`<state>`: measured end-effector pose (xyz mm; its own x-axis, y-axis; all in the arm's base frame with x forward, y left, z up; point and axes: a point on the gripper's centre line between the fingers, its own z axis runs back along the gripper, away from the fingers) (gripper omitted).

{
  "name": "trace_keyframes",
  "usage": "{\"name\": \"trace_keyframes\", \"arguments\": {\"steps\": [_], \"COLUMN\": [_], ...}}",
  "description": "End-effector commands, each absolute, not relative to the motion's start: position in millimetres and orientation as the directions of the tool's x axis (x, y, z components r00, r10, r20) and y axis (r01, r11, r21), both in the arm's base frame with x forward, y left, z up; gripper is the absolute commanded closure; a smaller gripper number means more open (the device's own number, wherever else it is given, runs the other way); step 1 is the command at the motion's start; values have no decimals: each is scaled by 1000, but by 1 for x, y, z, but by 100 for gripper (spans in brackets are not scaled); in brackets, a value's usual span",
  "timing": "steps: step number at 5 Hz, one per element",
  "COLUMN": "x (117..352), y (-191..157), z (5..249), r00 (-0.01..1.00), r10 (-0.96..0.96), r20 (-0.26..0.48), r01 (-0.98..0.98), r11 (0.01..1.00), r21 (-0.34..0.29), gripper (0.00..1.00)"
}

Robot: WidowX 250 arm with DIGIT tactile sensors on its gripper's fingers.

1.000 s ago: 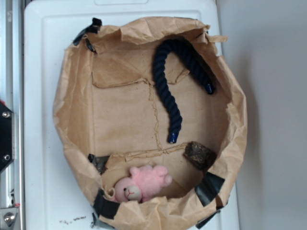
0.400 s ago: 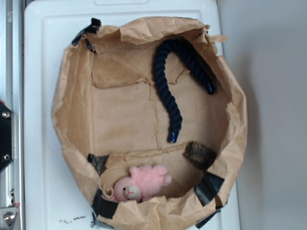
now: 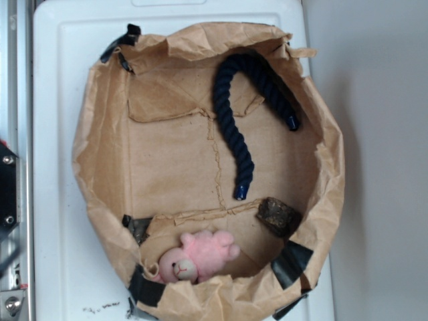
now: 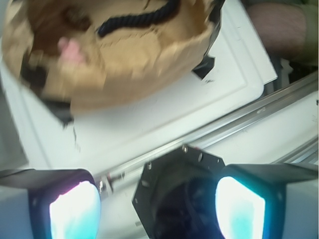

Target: Grab the pink bunny.

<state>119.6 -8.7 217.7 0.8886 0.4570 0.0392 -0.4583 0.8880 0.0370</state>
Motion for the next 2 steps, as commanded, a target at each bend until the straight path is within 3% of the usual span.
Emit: {"name": "trace_keyframes", "arguments": {"steps": [1,2], "x": [172,188], "y": [13,19], "z": [223,216], "r00": [897,920], "r10": [432,374], "r20": [87,117], "r01": [-433,-367], "r11": [901,927], "r21": [-11,-77], "gripper": [0,0]}}
